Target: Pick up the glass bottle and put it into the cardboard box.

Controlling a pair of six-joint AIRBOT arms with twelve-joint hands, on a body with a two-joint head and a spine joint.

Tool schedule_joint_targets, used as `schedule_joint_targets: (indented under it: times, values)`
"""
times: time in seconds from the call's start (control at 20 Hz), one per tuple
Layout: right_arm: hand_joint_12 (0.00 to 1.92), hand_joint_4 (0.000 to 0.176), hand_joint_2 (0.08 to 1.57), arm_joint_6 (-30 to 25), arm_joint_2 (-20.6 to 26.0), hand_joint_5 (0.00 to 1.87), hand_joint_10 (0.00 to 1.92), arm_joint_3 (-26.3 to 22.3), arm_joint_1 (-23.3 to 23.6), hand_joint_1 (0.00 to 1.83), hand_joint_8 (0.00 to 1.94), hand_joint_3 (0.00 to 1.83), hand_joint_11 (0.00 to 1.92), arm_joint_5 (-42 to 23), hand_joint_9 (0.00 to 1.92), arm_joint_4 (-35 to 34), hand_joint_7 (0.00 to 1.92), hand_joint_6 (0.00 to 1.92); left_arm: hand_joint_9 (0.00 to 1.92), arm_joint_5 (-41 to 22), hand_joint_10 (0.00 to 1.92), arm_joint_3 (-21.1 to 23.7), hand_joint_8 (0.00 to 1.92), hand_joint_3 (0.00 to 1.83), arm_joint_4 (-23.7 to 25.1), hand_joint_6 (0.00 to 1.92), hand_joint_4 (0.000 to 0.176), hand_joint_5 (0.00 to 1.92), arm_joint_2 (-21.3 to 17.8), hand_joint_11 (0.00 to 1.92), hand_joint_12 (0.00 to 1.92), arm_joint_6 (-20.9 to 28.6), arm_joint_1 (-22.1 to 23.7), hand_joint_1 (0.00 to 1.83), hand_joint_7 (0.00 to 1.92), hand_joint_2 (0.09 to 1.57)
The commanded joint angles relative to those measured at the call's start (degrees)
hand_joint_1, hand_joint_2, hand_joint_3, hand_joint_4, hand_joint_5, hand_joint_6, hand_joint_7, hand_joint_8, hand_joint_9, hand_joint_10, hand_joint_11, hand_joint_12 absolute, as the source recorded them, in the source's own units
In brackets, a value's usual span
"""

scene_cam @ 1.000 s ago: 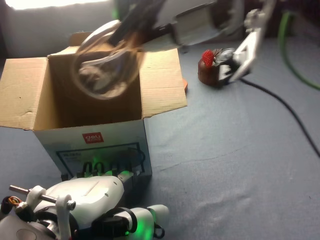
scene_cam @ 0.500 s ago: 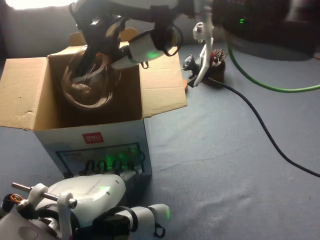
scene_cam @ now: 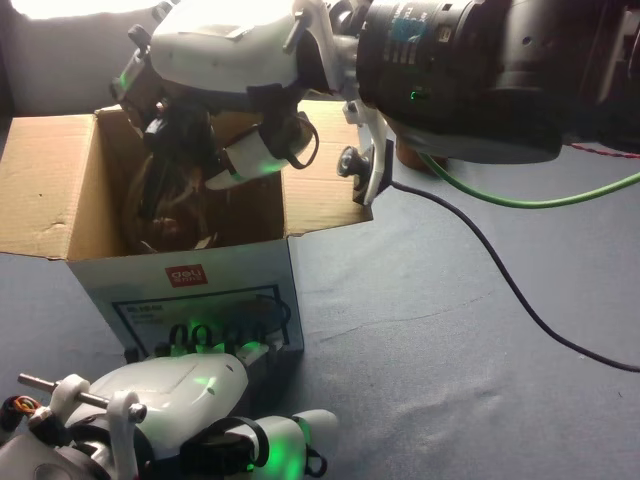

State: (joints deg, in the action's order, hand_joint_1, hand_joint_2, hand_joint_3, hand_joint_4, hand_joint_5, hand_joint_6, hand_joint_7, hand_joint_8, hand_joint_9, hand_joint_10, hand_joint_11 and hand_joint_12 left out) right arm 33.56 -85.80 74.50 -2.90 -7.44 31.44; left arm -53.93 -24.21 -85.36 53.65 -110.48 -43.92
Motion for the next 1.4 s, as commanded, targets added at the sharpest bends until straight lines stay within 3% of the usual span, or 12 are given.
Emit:
schedule_joint_targets:
  times: [0.0,0.6,0.7,0.75,0.8,0.85,0.9,0.95,1.1,1.2,1.35]
  values:
    - [1.58,0.0,1.14,0.8,0.0,0.87,1.27,0.1,0.4,1.36,0.94,0.0,0.61,-6.0,0.77,-0.7,1.07,1.18,0.06,-1.6,0.0,0.2,0.0,0.0,3.8,0.0,0.0,0.08,-0.3,0.0,0.21,0.4,0.2,0.0,0.08,1.26]
    - [1.58,0.0,1.14,2.6,-0.5,0.87,1.28,0.3,0.3,1.36,0.94,0.0,0.61,-4.5,0.77,-0.9,1.07,1.18,0.06,-1.6,0.0,0.5,0.0,0.0,3.5,0.0,0.0,0.07,-0.8,0.0,0.22,0.5,0.5,0.0,0.08,1.26]
    - [1.62,0.005,1.19,2.6,-0.2,0.79,1.06,0.3,0.4,1.18,1.13,0.01,0.47,-4.4,0.68,-0.9,0.88,1.34,0.06,-1.6,0.0,0.8,0.0,0.0,3.2,0.0,0.0,0.07,-1.0,0.0,0.22,0.5,0.8,0.0,0.08,1.26]
    - [1.63,0.0,1.23,2.6,-0.1,0.75,1.01,0.3,0.4,1.11,0.8,0.0,0.36,-4.4,0.6,-0.9,0.75,1.34,0.06,-1.6,0.0,0.9,0.0,0.0,3.2,0.0,0.0,0.07,-1.0,0.0,0.22,0.5,0.8,0.0,0.08,1.26]
    - [1.64,0.0,1.24,2.6,0.0,0.74,1.0,0.3,0.5,1.09,0.63,0.0,0.34,-4.3,0.58,-0.9,0.76,1.34,0.06,-1.6,0.0,1.0,0.0,0.0,3.2,0.0,0.0,0.07,-1.1,0.0,0.22,0.5,0.9,0.0,0.08,1.26]
    - [1.58,0.0,1.15,2.6,0.1,0.48,0.83,0.3,0.5,1.04,0.42,0.0,0.13,-3.8,0.44,-0.9,0.66,0.9,0.06,-1.6,0.0,1.2,0.0,0.0,3.2,0.0,0.0,0.07,-1.1,0.0,0.22,0.5,0.9,0.0,0.08,1.26]
    - [1.52,0.0,1.11,2.5,0.2,0.42,0.7,0.2,0.5,1.01,0.27,0.0,0.02,-3.5,0.36,-0.9,0.62,0.66,0.06,-1.6,0.0,1.3,0.0,0.0,3.2,0.0,0.0,0.07,-1.1,0.0,0.22,0.5,1.0,0.0,0.08,1.26]
    - [1.46,0.0,1.09,1.9,0.5,0.41,0.62,0.1,0.5,1.0,0.17,0.0,0.0,-3.5,0.34,-0.9,0.62,0.54,0.06,-1.6,0.0,1.5,0.0,0.0,3.2,0.0,0.0,0.07,-1.3,0.0,0.22,0.5,1.2,0.0,0.08,1.26]
    - [1.25,0.0,1.06,1.4,1.9,0.35,0.43,-1.3,0.5,0.94,0.02,0.0,0.0,-3.1,0.26,-0.9,0.53,0.32,0.06,-2.3,0.0,3.0,0.0,0.0,-1.4,0.0,0.0,0.07,-2.4,0.0,0.22,-2.7,4.1,0.0,0.08,1.26]
    - [1.15,0.0,1.04,1.0,3.1,0.33,0.35,-2.6,0.7,0.9,0.0,0.0,0.0,-3.0,0.25,-0.8,0.48,0.23,0.06,-3.2,0.0,4.1,0.0,0.0,-5.8,0.0,0.0,0.07,-3.3,0.0,0.22,-7.3,7.3,0.0,0.08,1.26]
    - [1.03,0.0,1.0,-1.1,6.4,0.29,0.26,-5.8,2.0,0.86,0.0,0.0,0.0,0.1,0.22,-0.7,0.4,0.13,0.06,-6.1,0.0,5.9,0.0,0.0,-11.5,0.0,0.0,0.07,-3.9,0.0,0.22,-8.9,11.7,0.0,0.08,1.26]
